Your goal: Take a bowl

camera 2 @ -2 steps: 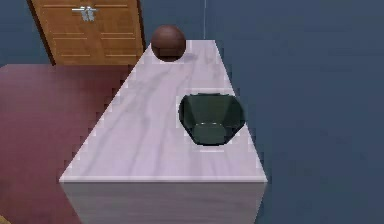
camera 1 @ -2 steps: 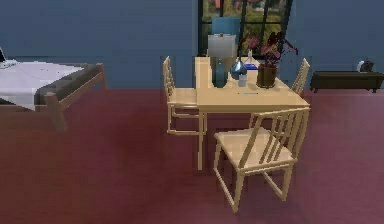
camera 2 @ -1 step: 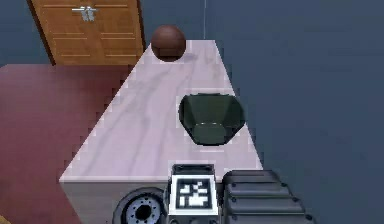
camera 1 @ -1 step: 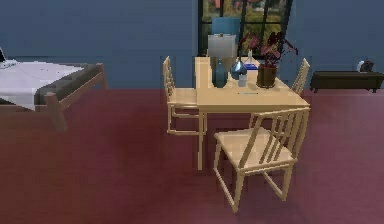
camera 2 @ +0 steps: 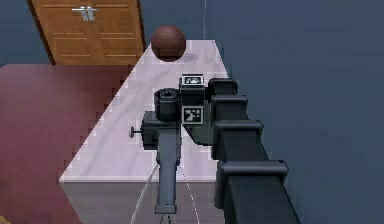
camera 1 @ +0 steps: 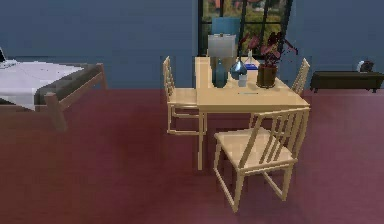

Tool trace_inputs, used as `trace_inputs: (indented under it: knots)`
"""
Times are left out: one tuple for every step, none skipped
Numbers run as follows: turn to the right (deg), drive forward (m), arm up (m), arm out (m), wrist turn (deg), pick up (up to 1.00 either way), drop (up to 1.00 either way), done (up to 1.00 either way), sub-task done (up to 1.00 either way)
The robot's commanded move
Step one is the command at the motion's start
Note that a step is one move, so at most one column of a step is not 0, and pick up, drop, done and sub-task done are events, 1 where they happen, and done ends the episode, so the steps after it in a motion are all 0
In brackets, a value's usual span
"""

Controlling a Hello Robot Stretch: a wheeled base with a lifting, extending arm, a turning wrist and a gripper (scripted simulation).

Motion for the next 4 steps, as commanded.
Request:
trace_inputs:
  knots:
    - [0.0, 0.00, 0.00, 0.00, 45.0, 0.00, 0.00, 0.00, 0.00]
    - [0.0, 0.00, 0.00, 0.00, 45.0, 0.00, 0.00, 0.00, 0.00]
    - [0.0, 0.00, 0.00, 0.00, 45.0, 0.00, 0.00, 0.00, 0.00]
    - [0.0, 0.00, 0.00, 0.00, 45.0, 0.00, 0.00, 0.00, 0.00]
